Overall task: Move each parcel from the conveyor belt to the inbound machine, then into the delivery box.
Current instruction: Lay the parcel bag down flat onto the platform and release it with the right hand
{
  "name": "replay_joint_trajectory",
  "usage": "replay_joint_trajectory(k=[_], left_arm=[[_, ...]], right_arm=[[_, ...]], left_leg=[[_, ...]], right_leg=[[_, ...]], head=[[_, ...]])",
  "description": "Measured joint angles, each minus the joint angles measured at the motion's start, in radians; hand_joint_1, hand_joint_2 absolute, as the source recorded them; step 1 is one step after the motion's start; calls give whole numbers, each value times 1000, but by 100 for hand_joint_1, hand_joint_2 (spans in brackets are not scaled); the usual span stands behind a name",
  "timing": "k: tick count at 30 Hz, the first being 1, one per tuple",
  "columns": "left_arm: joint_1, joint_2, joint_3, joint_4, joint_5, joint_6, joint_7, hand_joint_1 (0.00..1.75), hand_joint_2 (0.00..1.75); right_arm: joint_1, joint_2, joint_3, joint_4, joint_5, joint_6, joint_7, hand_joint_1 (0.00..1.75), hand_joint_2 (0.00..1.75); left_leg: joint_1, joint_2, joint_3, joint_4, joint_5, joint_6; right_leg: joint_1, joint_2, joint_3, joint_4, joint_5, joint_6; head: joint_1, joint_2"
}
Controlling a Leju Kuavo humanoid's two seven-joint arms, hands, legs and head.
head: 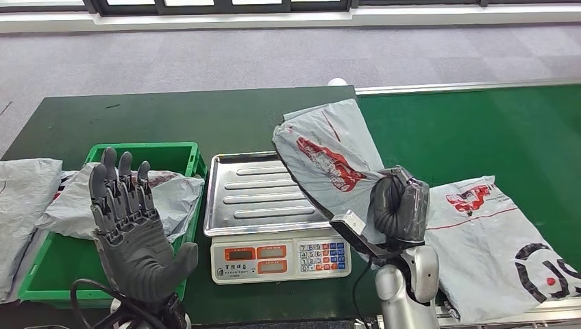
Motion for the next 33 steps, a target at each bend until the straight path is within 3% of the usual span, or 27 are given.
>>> replay_joint_trajectory(k=[8,9,12,13,33], left_arm=[[0,-7,19,9,9,-27,0,0,175],[0,-8,21,10,9,-28,0,0,175],[0,-10,29,12,9,-31,0,0,175],[0,-10,30,13,9,-31,0,0,175],[-8,-37,67,25,12,-60,0,0,175]], right_arm=[[2,0,73,-39,70,0,36,173,175],[2,0,79,-41,72,0,39,144,175],[2,0,94,-44,77,-1,49,15,175],[2,-1,97,-46,78,0,51,0,175],[6,-1,98,-79,61,-1,51,0,175]], left_leg=[[0,1,0,0,0,0],[0,1,0,0,0,0],[0,1,0,0,0,0],[0,1,0,0,0,0],[0,1,0,0,0,0]], right_leg=[[0,0,-1,0,0,0],[0,0,-1,0,0,0],[0,1,-1,0,0,0],[0,1,-1,0,0,0],[0,1,-1,0,0,0]], head=[[0,0],[0,0],[0,0],[0,0],[0,0]])
